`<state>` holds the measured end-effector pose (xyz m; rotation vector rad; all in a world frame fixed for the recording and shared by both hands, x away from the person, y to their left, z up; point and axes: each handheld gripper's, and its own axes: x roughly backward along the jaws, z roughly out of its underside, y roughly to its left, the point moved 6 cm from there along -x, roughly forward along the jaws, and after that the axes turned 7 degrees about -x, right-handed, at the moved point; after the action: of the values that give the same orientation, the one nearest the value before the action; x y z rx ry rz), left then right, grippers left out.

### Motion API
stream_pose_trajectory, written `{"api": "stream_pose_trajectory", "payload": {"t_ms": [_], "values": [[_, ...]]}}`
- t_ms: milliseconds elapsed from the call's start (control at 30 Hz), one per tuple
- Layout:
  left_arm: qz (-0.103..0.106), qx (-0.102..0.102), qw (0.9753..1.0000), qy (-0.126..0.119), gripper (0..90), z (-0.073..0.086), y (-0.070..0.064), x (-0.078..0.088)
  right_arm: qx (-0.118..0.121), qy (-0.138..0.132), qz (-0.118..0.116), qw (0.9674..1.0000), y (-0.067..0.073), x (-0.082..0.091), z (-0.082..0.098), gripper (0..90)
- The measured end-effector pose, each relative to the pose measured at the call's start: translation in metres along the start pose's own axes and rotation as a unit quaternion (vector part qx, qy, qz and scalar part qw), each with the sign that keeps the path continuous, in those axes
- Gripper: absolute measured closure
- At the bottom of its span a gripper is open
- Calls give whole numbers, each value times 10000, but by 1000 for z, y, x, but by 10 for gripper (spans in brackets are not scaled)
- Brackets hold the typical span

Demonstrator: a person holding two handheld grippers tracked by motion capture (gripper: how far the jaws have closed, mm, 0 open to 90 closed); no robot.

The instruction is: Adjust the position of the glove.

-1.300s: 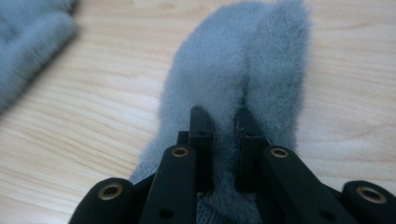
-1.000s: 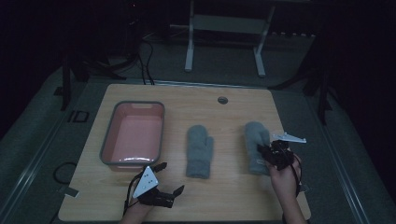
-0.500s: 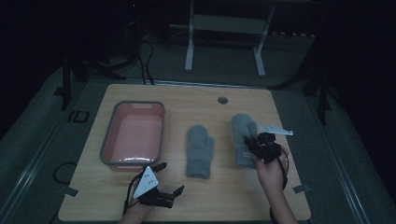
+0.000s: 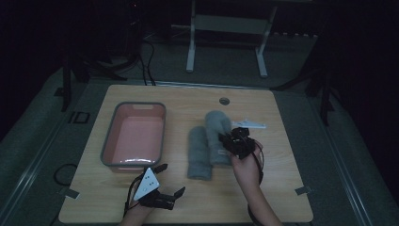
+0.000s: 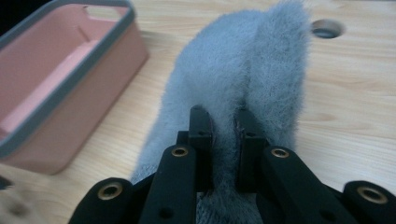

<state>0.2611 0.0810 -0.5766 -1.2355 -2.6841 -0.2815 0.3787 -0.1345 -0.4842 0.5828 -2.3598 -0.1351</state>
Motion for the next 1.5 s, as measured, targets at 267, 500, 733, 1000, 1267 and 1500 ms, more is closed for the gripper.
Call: {"api": "stream_pose_trajectory", "payload": {"t_ms": [267,500,733,1000,1267,1500], "values": [[0,-49,10000,-44,4,-2,-1,2,-108,233,-186,9995,30,-26,11,808],[34,-25,9999,-91,4,-3,-1,3,-319,327,-223,9987,40,-41,23,806],[89,6,9999,-128,3,-4,-3,3,-482,452,-182,9976,41,-54,41,799],[82,7,9999,-122,3,-4,-4,3,-595,691,-123,9958,37,-77,64,773],[132,70,9997,-194,3,-5,-5,3,-553,579,-235,9965,38,-74,62,678],[408,151,9990,-48,4,-6,-12,0,-166,382,-555,9976,35,-49,41,480]]}}
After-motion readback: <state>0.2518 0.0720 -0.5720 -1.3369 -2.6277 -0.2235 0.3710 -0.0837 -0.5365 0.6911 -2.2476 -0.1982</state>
